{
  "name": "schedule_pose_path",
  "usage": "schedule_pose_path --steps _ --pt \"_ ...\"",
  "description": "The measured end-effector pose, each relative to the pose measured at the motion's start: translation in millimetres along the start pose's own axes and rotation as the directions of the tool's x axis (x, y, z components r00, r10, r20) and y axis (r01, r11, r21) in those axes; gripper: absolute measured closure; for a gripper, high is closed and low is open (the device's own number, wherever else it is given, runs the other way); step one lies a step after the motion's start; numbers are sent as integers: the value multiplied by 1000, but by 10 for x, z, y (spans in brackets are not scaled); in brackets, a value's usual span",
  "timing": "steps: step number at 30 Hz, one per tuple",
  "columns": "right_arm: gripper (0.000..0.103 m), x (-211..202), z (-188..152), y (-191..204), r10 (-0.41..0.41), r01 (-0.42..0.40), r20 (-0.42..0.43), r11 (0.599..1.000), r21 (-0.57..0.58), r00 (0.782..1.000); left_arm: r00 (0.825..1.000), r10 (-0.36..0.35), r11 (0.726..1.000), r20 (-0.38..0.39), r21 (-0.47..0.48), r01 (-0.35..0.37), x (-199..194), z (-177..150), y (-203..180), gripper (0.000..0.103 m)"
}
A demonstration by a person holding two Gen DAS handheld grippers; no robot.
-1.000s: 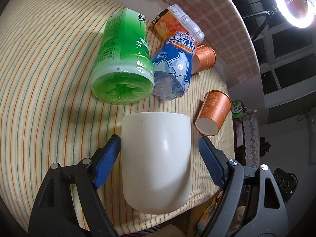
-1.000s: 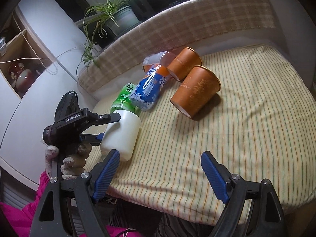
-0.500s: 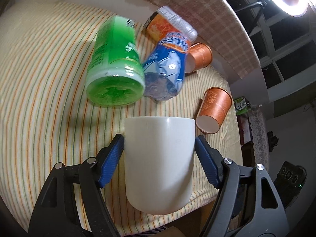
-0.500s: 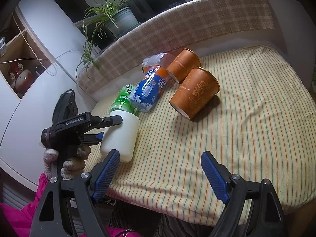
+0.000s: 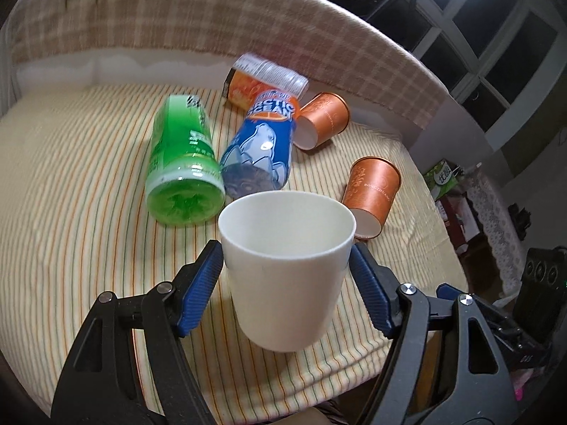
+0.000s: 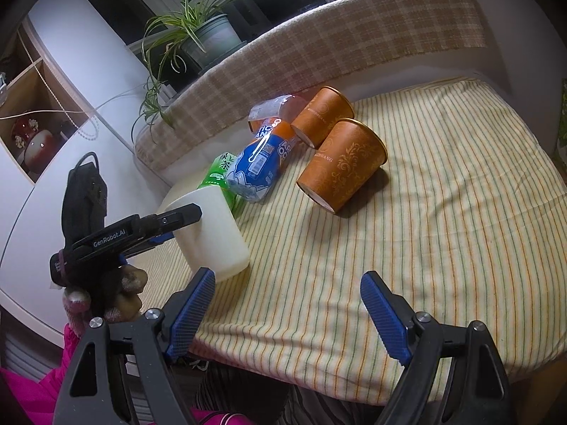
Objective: Flip cup upright
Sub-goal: 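Open the right gripper and release the upright white cup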
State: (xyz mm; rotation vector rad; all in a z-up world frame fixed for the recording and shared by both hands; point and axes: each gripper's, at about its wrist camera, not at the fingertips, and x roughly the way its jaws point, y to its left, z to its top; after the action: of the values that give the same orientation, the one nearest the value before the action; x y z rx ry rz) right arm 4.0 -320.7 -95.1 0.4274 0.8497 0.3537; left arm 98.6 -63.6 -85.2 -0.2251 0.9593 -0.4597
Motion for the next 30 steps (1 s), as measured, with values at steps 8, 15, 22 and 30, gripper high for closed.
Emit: schedule_pose_path --steps 8,15,22,30 --pt "17 -3 -6 -23 -5 5 5 1000 10 1000 997 58 996 45 67 -61 -4 -28 -131 28" --pt "17 -37 -8 -18 -21 21 24 1000 7 1000 988 111 981 106 146 -126 -25 -66 -268 28" --pt "17 -92 -15 27 -70 71 51 997 -28 996 982 136 968 134 191 -160 12 -107 -346 28" --pt "17 -134 -10 56 -114 119 79 992 -51 990 981 141 962 131 218 -167 63 -169 -379 28"
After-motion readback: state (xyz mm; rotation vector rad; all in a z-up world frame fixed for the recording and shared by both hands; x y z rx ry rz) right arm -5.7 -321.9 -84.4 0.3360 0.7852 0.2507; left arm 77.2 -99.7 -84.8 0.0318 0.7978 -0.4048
